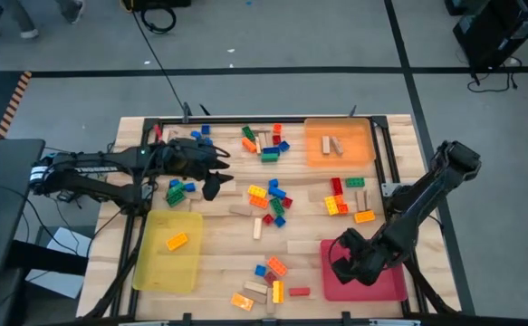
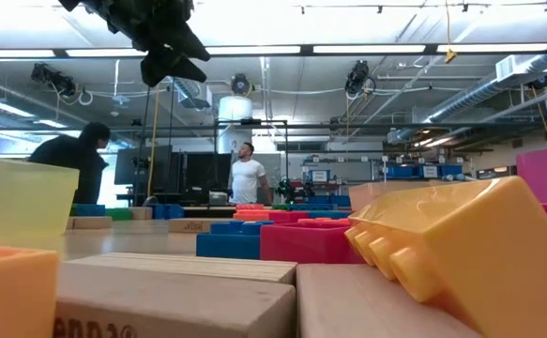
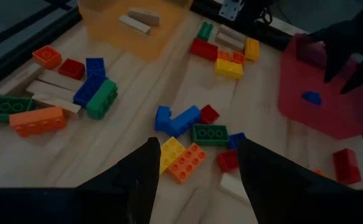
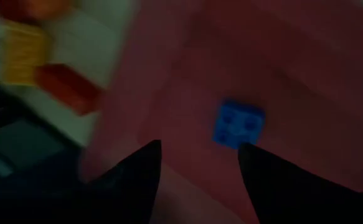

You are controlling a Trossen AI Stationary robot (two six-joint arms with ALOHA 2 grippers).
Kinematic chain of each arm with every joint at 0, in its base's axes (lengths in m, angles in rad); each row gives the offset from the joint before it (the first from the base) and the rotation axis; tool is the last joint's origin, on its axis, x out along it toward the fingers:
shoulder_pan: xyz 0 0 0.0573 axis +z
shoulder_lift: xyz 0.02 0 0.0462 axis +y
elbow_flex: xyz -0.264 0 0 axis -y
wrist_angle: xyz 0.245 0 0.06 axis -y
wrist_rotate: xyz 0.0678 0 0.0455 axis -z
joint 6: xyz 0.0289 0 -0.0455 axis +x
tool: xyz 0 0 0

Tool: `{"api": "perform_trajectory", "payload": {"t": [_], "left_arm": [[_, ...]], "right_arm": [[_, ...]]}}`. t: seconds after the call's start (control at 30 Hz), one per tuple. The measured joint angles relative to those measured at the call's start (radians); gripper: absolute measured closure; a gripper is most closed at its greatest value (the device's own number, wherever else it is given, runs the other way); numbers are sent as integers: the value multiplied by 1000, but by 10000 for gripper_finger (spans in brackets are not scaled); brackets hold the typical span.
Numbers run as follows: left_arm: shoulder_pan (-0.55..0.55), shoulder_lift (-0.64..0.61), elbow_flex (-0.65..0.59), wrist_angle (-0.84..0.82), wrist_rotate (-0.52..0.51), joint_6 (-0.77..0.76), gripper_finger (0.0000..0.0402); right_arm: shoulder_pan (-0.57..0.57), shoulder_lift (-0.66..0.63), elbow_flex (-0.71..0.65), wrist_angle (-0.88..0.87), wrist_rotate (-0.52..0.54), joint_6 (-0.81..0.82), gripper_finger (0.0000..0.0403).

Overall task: Sort blocks by size
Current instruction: Put the large red game piece into the yellow bin

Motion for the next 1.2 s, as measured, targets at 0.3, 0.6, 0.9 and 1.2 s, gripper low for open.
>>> {"api": "perform_trajectory", "payload": {"t": [0.3, 0.6, 0.9, 1.2], "left_arm": [[-9, 1, 0, 0, -7, -2, 184], [-11, 1, 0, -17, -7, 22, 184], [-69, -2, 0, -203, 22, 27, 184], [-235, -2, 0, -199, 2, 5, 184]], "right_arm": [[-75, -70, 134, -95, 135, -278, 213], [-234, 77, 387, -129, 163, -730, 230], [-325, 358, 698, -234, 0, -943, 231], [-296, 586, 916, -476, -77, -917, 229]]}}
